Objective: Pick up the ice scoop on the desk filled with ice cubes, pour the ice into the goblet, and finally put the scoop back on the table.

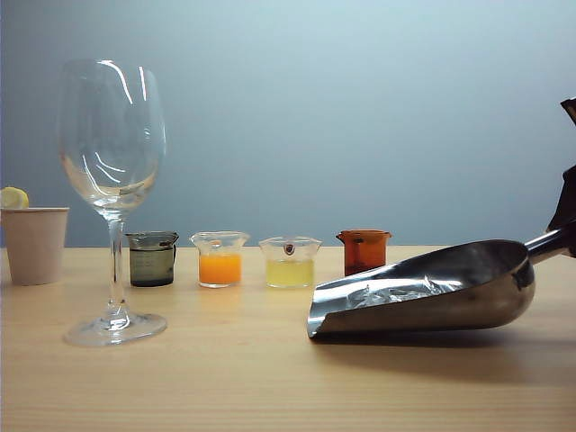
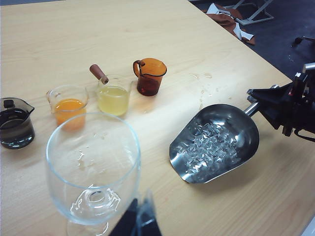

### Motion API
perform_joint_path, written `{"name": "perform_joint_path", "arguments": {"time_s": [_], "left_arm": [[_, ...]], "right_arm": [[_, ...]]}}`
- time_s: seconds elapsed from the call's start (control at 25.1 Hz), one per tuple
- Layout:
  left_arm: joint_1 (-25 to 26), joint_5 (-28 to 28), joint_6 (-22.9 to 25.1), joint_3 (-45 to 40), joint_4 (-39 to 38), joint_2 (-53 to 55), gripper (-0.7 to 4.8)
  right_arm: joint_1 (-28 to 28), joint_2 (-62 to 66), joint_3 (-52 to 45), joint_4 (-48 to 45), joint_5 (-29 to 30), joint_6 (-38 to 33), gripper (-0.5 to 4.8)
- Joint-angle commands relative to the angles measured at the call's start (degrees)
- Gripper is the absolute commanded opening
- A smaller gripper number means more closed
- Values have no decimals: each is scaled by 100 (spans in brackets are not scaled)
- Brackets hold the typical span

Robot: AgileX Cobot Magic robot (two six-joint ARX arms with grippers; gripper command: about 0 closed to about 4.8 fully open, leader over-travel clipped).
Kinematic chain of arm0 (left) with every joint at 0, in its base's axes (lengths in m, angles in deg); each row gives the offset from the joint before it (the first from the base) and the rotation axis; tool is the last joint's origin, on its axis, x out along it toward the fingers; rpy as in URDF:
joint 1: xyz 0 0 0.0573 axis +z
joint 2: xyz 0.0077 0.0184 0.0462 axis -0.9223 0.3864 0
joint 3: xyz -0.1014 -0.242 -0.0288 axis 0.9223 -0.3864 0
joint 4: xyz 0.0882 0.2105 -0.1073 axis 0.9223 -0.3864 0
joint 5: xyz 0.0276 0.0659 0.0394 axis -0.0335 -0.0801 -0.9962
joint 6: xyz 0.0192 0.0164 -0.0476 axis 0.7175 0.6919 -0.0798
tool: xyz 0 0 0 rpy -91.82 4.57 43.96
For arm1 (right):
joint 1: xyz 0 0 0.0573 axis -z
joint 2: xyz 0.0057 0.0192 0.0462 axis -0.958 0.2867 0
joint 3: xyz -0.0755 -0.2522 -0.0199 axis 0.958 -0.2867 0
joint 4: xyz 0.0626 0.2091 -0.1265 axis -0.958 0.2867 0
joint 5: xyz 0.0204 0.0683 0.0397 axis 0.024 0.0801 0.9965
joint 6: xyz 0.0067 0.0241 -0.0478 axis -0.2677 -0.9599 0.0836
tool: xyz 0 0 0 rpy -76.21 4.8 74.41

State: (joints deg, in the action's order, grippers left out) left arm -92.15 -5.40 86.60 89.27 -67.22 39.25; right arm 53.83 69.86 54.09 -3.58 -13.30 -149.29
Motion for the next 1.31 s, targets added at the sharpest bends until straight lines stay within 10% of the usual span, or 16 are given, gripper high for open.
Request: {"name": "perform_joint_path", "arguments": {"time_s": [0.04, 0.12, 0.76, 1.31], "left_arm": [[-4, -2, 24, 15, 52, -11, -5], [-4, -2, 24, 15, 52, -11, -5], [-4, -179, 26, 22, 52, -33, -5], [-2, -651, 44, 22, -719, -455, -5]], "right_arm": [[13, -4, 11, 140, -98, 35, 60], [55, -4, 11, 221, -87, 20, -8], [509, -7, 155, -540, 997, -997, -9], [479, -4, 2826, 1932, 1926, -933, -9]]}}
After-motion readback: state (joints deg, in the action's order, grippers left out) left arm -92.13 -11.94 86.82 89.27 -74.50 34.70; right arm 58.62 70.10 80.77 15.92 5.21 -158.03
